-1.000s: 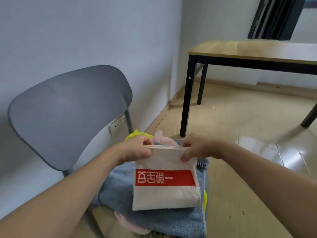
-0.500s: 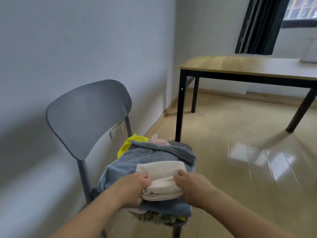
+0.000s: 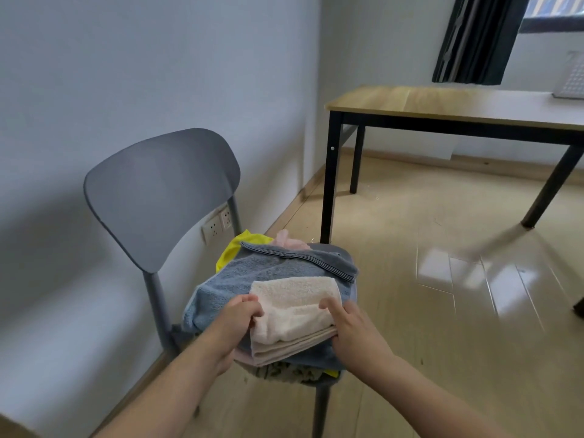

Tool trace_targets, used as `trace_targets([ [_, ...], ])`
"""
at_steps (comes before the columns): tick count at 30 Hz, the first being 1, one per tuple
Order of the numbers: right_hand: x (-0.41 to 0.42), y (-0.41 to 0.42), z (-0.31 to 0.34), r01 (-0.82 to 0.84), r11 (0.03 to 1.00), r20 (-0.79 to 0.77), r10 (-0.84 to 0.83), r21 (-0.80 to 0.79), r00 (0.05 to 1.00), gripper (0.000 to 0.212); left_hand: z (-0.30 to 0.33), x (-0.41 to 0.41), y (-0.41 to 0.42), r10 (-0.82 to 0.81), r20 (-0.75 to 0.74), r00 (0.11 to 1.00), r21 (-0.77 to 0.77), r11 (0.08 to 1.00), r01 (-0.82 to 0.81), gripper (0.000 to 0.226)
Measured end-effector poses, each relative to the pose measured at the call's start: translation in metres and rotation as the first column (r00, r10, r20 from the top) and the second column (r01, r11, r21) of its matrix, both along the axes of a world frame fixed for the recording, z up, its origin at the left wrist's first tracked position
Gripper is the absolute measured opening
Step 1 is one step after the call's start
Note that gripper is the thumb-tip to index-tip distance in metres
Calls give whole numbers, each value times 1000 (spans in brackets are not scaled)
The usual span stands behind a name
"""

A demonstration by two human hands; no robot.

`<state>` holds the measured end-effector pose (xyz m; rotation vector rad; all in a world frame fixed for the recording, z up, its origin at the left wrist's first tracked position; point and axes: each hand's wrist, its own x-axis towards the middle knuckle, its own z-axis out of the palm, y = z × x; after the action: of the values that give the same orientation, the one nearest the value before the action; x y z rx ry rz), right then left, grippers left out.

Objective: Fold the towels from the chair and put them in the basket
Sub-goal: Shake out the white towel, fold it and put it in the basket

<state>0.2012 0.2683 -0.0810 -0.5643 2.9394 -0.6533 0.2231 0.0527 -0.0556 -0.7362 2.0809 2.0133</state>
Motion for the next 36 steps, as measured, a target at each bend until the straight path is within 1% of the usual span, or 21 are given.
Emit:
trace_targets([
  [1, -1, -1, -1, 23, 1000, -2, -23, -16, 1000, 43, 5, 0, 0, 14, 34, 999, -16, 1000, -14, 5],
  [3, -1, -3, -2, 78, 993, 7, -78, -89, 997, 41, 8, 0, 1, 3, 139, 990, -28, 1000, 0, 8],
  [6, -1, -13, -6, 195, 954, 44, -190, -227, 981, 40, 6, 0, 6, -10, 224, 974, 49, 999, -1, 13],
  [9, 3, -19, -5, 365, 806, 227, -289, -466, 930, 42, 1, -3, 6, 35, 238, 971, 86, 995, -57, 29],
  [11, 7, -18, -3, 427, 744, 316, -299, -514, 901, 42, -1, -4, 5, 28, 240, 970, 96, 994, -53, 32],
  [12, 8, -16, -2, 426, 745, 320, -294, -513, 901, 42, -3, -4, 4, 31, 232, 972, 82, 995, -51, 31],
  [14, 10, -15, -2, 358, 812, 224, -284, -462, 932, 37, -6, -4, 3, 44, 204, 978, -7, 999, -43, 31],
  [16, 9, -18, -3, 287, 886, 127, -258, -363, 958, 30, -8, -3, 6, 27, 197, 980, -153, 988, 4, 42],
  [17, 9, -19, -5, 270, 908, 102, -251, -320, 963, 27, -9, -1, 9, 2, 196, 981, -266, 963, 51, 46],
  [18, 9, -19, -5, 260, 923, 81, -247, -284, 966, 25, -10, 0, 10, -27, 189, 982, -399, 911, 102, 46],
  [20, 7, -15, -6, 214, 951, 10, -218, -224, 976, 23, -9, 4, 13, -75, 138, 988, -638, 756, 146, 48],
  [22, 8, -9, -6, 132, 974, -75, -148, -184, 986, 29, -8, 12, 15, -174, -44, 984, -826, 561, 62, 56],
  [23, 9, -6, -6, 83, 984, -108, -101, -158, 989, 36, -7, 18, 16, -272, -126, 954, -891, 453, 12, 59],
  [24, 9, -4, -6, 32, 993, -135, -48, -117, 990, 44, -9, 23, 16, -381, -141, 914, -936, 352, 2, 61],
  [26, 8, -2, -7, -43, 999, -169, 40, -12, 985, 46, -20, 31, 18, -536, 5, 844, -974, 190, 126, 67],
  [28, 4, 0, -3, -80, 996, -178, 85, 35, 980, 30, -30, 39, 20, -601, 123, 790, -977, 66, 203, 73],
  [30, -3, 5, 2, -109, 993, -159, 116, 47, 980, 19, -38, 38, 22, -605, 98, 790, -987, 42, 155, 60],
  [31, -7, 8, 4, -125, 990, -152, 132, 59, 979, 20, -37, 36, 22, -594, 61, 802, -994, 38, 104, 52],
  [33, -15, 12, 10, -153, 987, -124, 157, 45, 980, 23, -33, 29, 21, -565, 47, 824, -994, 52, 92, 48],
  [34, -18, 13, 14, -161, 987, -71, 160, -13, 985, 22, -29, 25, 20, -546, 80, 834, -992, 38, 120, 51],
  [36, -23, 14, 19, -144, 979, 96, 159, -145, 983, 16, -23, 17, 15, -513, 139, 847, -977, 67, 201, 49],
])
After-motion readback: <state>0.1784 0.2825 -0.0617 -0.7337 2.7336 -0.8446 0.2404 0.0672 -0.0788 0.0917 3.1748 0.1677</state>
